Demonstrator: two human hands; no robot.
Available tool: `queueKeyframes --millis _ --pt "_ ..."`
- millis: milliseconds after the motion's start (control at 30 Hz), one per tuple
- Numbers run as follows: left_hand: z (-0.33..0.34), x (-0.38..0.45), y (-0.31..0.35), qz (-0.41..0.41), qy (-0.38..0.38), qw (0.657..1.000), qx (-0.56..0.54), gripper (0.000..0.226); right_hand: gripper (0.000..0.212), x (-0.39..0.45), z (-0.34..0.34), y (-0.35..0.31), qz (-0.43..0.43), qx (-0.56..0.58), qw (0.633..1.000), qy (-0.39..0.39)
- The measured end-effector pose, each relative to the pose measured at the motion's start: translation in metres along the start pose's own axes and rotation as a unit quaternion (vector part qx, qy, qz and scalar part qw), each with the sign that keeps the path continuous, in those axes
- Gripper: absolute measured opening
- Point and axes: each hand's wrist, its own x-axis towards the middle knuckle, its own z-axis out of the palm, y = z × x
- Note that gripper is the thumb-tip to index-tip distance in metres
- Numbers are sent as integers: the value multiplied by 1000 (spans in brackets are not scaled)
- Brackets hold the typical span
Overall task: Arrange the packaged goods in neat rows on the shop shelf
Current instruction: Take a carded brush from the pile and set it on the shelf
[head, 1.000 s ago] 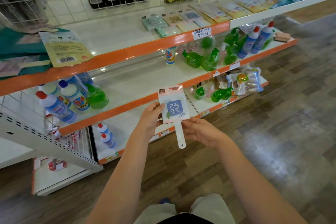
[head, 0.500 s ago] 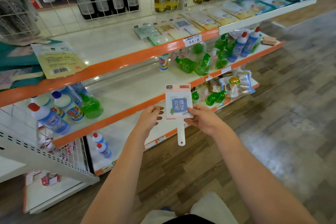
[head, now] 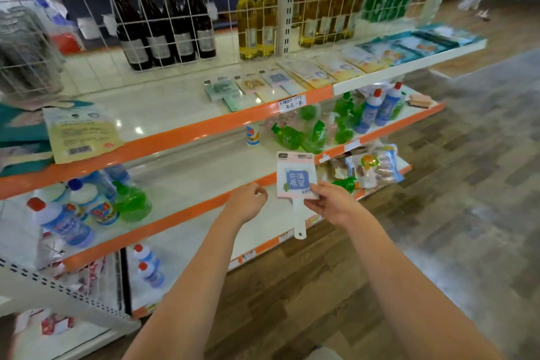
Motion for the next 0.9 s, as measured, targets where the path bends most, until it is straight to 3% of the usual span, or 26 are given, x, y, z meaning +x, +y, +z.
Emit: queueKeyframes --millis 300,633,900 --pt "-5 37 58 -7 50 998 31 33 5 30 -33 -68 -25 -24 999 -31" --pt "12 57 91 -25 91 995 44 33 22 56 -58 -92 -9 -33 998 -58" --pt "-26 91 100 -26 120 992 24 31 28 85 -36 -130 -24 -40 996 -82"
